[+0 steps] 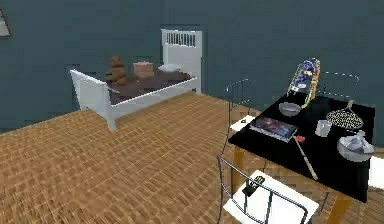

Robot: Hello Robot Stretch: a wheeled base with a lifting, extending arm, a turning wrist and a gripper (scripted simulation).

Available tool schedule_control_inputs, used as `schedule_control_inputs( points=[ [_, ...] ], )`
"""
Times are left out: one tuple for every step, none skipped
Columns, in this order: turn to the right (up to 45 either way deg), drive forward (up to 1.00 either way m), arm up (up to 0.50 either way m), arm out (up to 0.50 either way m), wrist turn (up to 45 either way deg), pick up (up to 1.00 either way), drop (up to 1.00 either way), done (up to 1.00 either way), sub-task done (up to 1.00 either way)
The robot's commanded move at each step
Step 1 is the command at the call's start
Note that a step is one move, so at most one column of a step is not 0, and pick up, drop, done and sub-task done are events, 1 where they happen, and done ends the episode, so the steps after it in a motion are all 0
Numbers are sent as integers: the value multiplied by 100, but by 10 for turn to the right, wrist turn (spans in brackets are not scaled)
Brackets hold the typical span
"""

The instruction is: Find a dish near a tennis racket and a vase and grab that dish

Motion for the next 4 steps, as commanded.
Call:
schedule_control_inputs(
  points=[
    [-450, 0, 0, 0, 0, 0, 0, 0, 0],
    [0, 60, 0, 0, 0, 0, 0, 0, 0],
    [390, 0, 0, 0, 0, 0, 0, 0, 0],
    [0, 70, 0, 0, 0, 0, 0, 0, 0]
  ],
)
